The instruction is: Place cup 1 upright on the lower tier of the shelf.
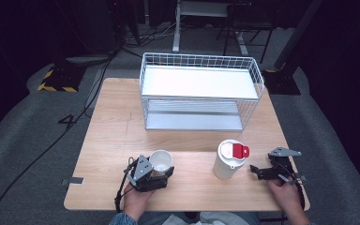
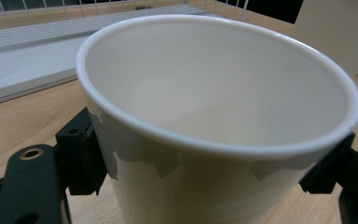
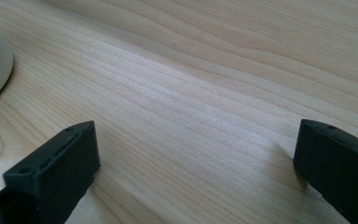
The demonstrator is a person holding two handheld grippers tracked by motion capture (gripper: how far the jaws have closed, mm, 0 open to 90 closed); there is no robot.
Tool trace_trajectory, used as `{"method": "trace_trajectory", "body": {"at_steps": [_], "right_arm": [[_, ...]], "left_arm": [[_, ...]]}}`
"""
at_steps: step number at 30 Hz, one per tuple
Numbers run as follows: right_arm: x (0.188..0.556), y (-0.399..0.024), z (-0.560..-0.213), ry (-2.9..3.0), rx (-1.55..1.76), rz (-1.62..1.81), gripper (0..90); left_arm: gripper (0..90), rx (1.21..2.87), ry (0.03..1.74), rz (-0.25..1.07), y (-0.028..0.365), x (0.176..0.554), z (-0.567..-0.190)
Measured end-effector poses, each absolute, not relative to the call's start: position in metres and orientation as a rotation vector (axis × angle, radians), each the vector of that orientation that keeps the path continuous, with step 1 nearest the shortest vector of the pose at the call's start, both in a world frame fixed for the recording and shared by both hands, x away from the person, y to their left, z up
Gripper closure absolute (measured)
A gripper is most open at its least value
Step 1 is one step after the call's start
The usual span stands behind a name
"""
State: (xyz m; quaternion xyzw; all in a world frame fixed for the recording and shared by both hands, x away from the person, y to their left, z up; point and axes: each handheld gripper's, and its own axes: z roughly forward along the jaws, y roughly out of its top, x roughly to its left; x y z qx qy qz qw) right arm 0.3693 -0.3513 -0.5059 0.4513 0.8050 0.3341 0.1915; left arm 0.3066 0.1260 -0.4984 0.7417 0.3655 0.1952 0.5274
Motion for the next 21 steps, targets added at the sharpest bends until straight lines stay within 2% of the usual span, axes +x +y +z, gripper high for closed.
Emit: {"method": "trace_trajectory", "body": {"at_steps": [13, 21], "right_arm": [[0.370, -0.351, -0.506, 2.257, 1.270, 0.938, 0.3], [0.370, -0.350, -0.506, 2.254, 1.276, 0.935, 0.3]], "left_arm": [[20.4, 1.818, 0.827, 0.503, 0.119, 0.308, -0.473], [20.4, 1.811, 0.845, 0.482, 0.113, 0.319, -0.460]]}}
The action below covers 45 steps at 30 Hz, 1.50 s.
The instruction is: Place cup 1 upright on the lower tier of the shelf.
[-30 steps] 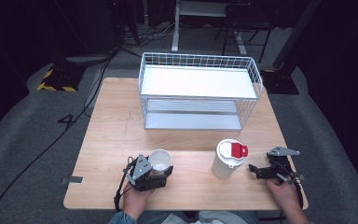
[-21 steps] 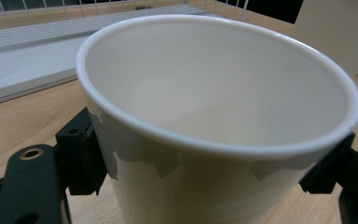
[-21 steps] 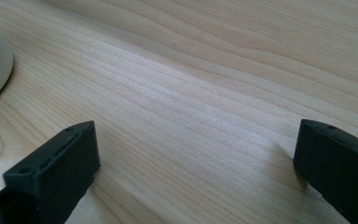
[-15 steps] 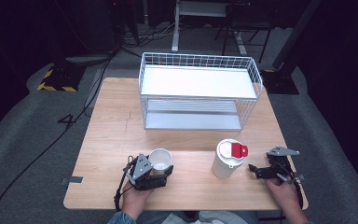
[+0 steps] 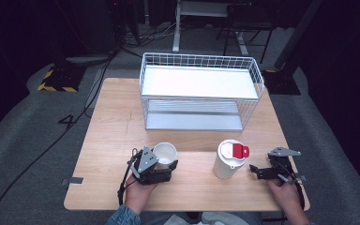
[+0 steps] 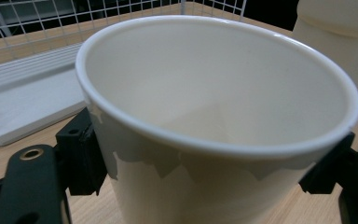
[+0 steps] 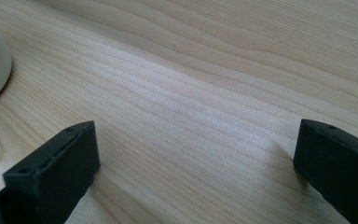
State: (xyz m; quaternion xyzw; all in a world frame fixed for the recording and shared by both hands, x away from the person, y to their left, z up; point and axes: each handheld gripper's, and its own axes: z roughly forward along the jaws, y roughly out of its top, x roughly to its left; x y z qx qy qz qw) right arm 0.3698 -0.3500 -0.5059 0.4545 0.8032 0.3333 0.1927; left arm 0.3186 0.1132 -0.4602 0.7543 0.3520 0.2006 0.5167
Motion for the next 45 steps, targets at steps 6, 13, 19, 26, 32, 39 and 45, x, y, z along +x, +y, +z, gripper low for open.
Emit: {"method": "trace_trajectory", "body": {"at_steps": [6, 13, 19, 26, 32, 39, 45], "right_arm": [[0.370, -0.350, -0.506, 2.255, 1.275, 0.935, 0.3], [0.370, -0.350, -0.506, 2.253, 1.276, 0.933, 0.3], [0.370, -0.350, -0.506, 2.253, 1.276, 0.934, 0.3], [0.370, -0.350, -0.506, 2.253, 1.276, 0.934, 0.3], [0.370, -0.350, -0.506, 2.254, 1.276, 0.934, 0.3], [0.370, -0.350, -0.506, 2.254, 1.276, 0.934, 0.3], [0.370, -0.350, -0.506, 2.254, 1.276, 0.934, 0.3]], "left_arm": [[20.3, 1.813, 0.824, 0.519, 0.107, 0.327, -0.449], [20.3, 1.792, 0.832, 0.500, 0.102, 0.340, -0.441], [20.3, 1.745, 0.861, 0.523, 0.095, 0.358, -0.438], [20.3, 1.715, 0.881, 0.529, 0.092, 0.375, -0.437], [20.3, 1.727, 0.892, 0.518, 0.083, 0.394, -0.439], [20.3, 1.728, 0.899, 0.513, 0.076, 0.407, -0.441], [20.3, 1.701, 0.896, 0.529, 0.071, 0.418, -0.441]]}}
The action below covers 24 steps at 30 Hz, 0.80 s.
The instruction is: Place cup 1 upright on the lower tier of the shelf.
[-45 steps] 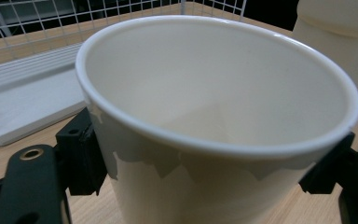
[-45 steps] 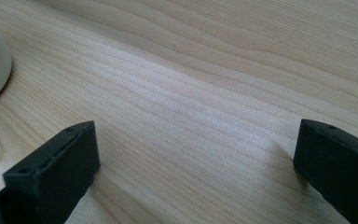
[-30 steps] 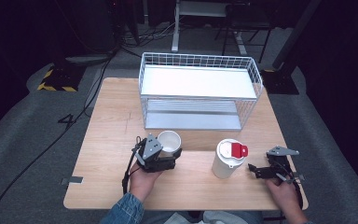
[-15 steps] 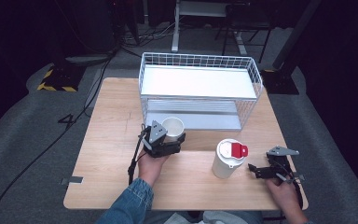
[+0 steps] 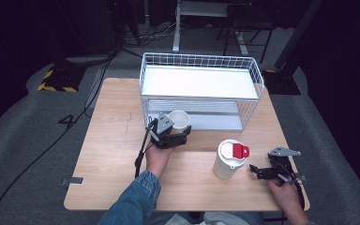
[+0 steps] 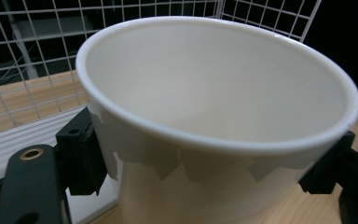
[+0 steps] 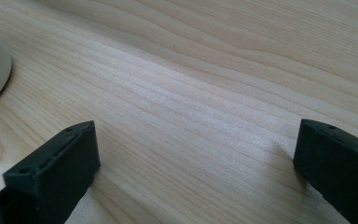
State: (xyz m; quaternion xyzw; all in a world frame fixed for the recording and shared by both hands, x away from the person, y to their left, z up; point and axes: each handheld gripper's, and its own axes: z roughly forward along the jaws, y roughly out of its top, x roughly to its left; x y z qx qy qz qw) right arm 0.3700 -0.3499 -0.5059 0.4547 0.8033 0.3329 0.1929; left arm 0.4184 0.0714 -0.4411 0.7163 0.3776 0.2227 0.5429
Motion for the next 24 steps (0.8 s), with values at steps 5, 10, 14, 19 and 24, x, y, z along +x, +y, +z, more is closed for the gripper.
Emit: {"method": "trace_trajectory", "body": {"at_steps": [5, 10, 14, 19, 24], "right_arm": [[0.370, -0.350, -0.506, 2.254, 1.276, 0.934, 0.3], [0.370, -0.350, -0.506, 2.254, 1.276, 0.934, 0.3], [0.370, -0.350, -0.506, 2.254, 1.276, 0.934, 0.3], [0.370, -0.350, -0.506, 2.254, 1.276, 0.934, 0.3], [0.370, -0.350, -0.506, 2.254, 1.276, 0.934, 0.3]], "left_arm": [[20.3, 1.689, 0.929, 0.529, 0.067, 0.432, -0.446], [20.3, 1.674, 0.920, 0.551, 0.059, 0.440, -0.446], [20.3, 1.666, 0.919, 0.564, 0.056, 0.444, -0.450], [20.3, 1.644, 0.942, 0.568, 0.051, 0.453, -0.457], [20.3, 1.636, 0.953, 0.571, 0.043, 0.462, -0.459]]}}
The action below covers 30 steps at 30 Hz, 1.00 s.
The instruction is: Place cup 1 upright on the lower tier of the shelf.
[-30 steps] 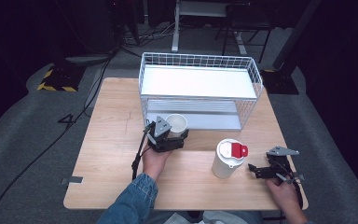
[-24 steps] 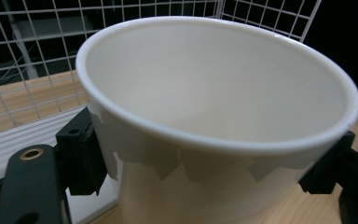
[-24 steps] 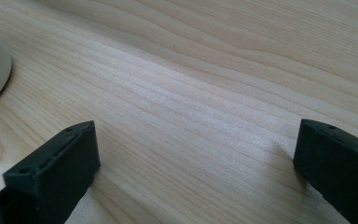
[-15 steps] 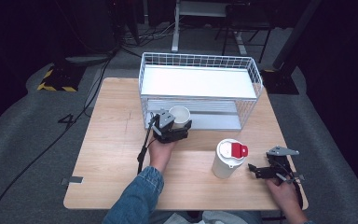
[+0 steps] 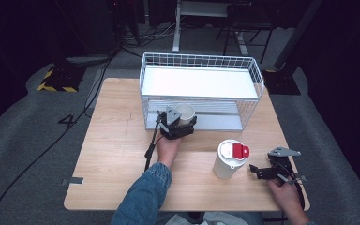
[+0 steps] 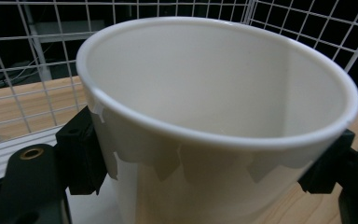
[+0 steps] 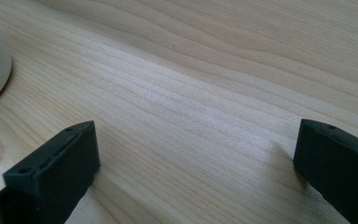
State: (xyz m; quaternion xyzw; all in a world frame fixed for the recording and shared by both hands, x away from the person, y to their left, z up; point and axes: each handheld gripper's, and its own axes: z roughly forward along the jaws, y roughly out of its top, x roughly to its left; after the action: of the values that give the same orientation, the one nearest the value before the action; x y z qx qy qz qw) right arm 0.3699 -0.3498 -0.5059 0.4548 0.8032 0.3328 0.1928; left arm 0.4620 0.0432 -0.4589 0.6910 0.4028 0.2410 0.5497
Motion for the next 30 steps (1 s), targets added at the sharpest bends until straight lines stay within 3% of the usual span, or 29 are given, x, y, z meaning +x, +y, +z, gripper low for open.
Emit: {"method": "trace_trajectory", "body": {"at_steps": [30], "right_arm": [[0.370, -0.349, -0.506, 2.257, 1.272, 0.936, 0.3]], "left_arm": [[20.2, 1.637, 1.019, 0.646, 0.018, 0.500, -0.480]]}}
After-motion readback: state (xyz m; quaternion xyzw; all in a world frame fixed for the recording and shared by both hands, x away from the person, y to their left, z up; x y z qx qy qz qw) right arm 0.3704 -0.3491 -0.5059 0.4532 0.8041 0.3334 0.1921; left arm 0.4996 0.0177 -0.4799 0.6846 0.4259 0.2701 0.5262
